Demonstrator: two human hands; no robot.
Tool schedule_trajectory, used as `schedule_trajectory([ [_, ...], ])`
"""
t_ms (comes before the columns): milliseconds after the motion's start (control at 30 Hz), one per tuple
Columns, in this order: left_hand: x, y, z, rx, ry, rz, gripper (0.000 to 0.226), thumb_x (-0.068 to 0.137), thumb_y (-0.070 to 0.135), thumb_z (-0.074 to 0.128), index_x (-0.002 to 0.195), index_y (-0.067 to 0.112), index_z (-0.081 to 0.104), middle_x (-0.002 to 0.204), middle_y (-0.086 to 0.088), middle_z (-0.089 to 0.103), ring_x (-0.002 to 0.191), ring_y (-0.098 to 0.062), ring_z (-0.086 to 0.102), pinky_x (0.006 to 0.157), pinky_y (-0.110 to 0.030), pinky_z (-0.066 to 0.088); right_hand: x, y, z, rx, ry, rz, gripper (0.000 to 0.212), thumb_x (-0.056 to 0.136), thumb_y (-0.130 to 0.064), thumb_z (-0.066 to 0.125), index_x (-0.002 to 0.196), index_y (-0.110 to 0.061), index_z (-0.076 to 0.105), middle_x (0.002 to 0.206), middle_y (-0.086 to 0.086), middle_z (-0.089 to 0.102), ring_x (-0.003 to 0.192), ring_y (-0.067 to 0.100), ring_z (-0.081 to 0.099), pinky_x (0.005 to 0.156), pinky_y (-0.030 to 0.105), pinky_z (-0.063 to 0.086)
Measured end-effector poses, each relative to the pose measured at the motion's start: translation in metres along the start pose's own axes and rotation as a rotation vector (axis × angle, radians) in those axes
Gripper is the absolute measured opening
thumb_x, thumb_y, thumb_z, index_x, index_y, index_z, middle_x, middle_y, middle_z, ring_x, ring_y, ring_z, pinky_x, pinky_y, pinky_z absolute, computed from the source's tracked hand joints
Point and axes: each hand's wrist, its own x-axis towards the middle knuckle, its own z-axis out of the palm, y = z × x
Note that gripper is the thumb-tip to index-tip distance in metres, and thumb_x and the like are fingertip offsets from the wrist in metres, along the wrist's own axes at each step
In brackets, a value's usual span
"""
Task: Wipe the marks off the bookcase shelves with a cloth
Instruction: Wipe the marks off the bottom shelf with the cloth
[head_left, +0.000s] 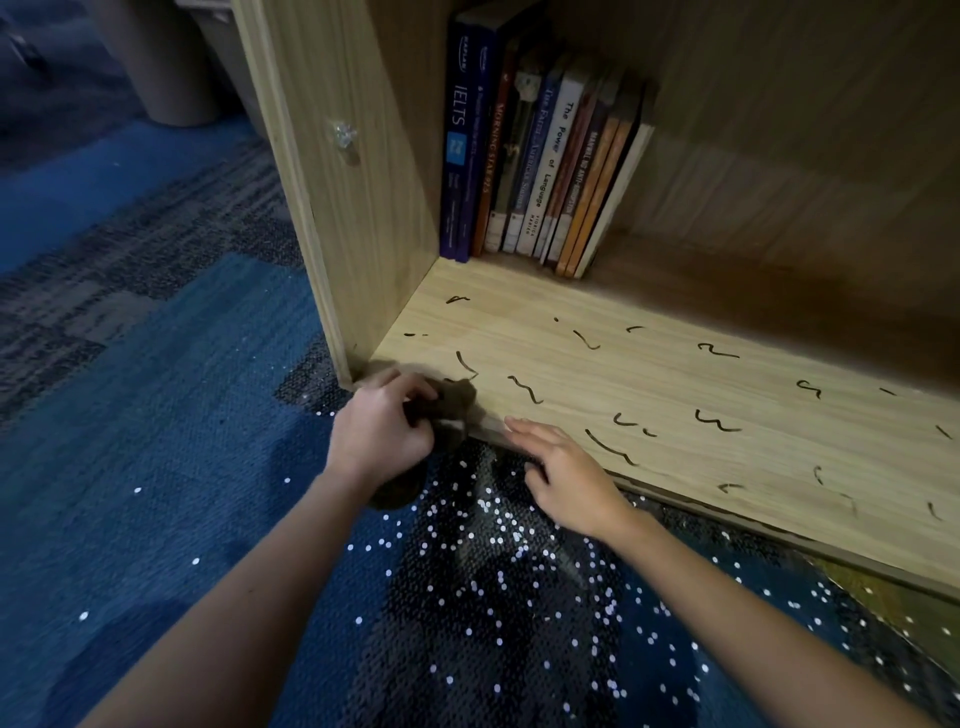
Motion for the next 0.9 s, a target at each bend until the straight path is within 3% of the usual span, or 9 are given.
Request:
schedule_trajectory([
  [100,0.001,0.011,0.011,-0.161,-0.018,0.050,0.038,0.070,0.006,0.064,0.106,0.017,0.062,0.109,0.000,0.060,0.096,-0.017,0.057,0.081,-0.030,0.050,0.002,-0.020,-0.014,0.272,0.018,0.085,0.037,0.097,-0.031,0.038,0.131,-0.019,0.049,0.128,-0.005,0.052,0.122,0.011,0.041,0.107,0.031,0.030],
  [200,-0.001,0.023,0.018,-0.445,-0.167,-0.094,0.047,0.071,0.003,0.069,0.111,0.019,0.054,0.105,0.002,0.060,0.090,-0.012,0.061,0.073,-0.015,0.050,0.008,-0.036,-0.024,0.629,0.048,0.225,0.038,0.092,-0.043,0.042,0.114,-0.016,0.060,0.113,0.007,0.063,0.105,0.022,0.057,0.089,0.030,0.040],
  [300,-0.004,0.020,0.020,-0.598,-0.298,-0.169,0.045,0.068,0.007,0.078,0.103,0.024,0.055,0.102,0.002,0.062,0.090,-0.011,0.063,0.073,-0.024,0.055,0.011,-0.038,-0.032,0.536,0.160,0.303,0.014,0.090,-0.029,0.056,0.086,-0.016,0.061,0.083,0.011,0.066,0.076,0.025,0.061,0.071,0.032,0.044],
  [400,-0.004,0.005,0.012,-0.573,-0.272,-0.207,0.017,0.078,0.013,0.072,0.092,0.016,0.064,0.092,-0.002,0.067,0.085,-0.014,0.063,0.072,-0.022,0.049,0.003,-0.035,-0.048,0.664,-0.004,0.276,0.016,0.089,-0.013,0.058,0.073,-0.014,0.060,0.061,-0.002,0.063,0.059,0.014,0.057,0.066,0.026,0.045],
  [500,-0.002,-0.010,0.010,-0.374,-0.110,-0.208,0.014,0.085,0.002,0.059,0.089,0.014,0.065,0.088,0.000,0.067,0.080,-0.013,0.061,0.071,-0.018,0.047,-0.007,-0.035,-0.061,0.493,-0.143,0.244,0.021,0.090,-0.011,0.057,0.069,-0.011,0.060,0.064,-0.005,0.059,0.066,0.014,0.060,0.074,0.020,0.048],
  [600,0.000,-0.012,0.012,-0.196,-0.120,-0.142,0.021,0.085,-0.001,0.056,0.099,0.012,0.067,0.099,-0.002,0.065,0.087,-0.015,0.061,0.081,-0.028,0.051,-0.011,-0.040,-0.072,0.462,-0.296,0.171,0.019,0.089,-0.012,0.057,0.070,-0.014,0.059,0.057,-0.011,0.059,0.053,-0.003,0.056,0.057,0.011,0.045],
  [700,-0.001,-0.006,0.019,-0.168,-0.140,-0.073,0.021,0.083,-0.002,0.057,0.096,0.011,0.068,0.106,-0.003,0.062,0.094,-0.019,0.060,0.084,-0.036,0.051,-0.015,-0.041,-0.086,0.374,-0.431,0.124,0.023,0.091,-0.011,0.054,0.069,-0.016,0.056,0.049,-0.015,0.054,0.045,-0.007,0.050,0.050,0.010,0.038],
  [800,0.000,-0.002,0.018,-0.145,-0.136,-0.046,0.024,0.082,-0.004,0.054,0.093,0.012,0.068,0.110,-0.003,0.060,0.095,-0.020,0.058,0.084,-0.037,0.050,-0.012,-0.035,-0.088,0.268,-0.391,0.135,0.022,0.091,-0.013,0.054,0.070,-0.010,0.058,0.056,-0.010,0.046,0.043,-0.003,0.045,0.052,0.013,0.037],
  [900,0.001,-0.005,0.020,-0.134,-0.129,-0.048,0.024,0.082,-0.002,0.053,0.093,0.013,0.068,0.112,-0.001,0.058,0.097,-0.020,0.058,0.086,-0.041,0.050,-0.010,-0.037,-0.081,0.247,-0.378,0.151,0.022,0.092,-0.015,0.054,0.071,-0.021,0.056,0.061,-0.009,0.047,0.042,-0.005,0.044,0.045,0.010,0.034],
])
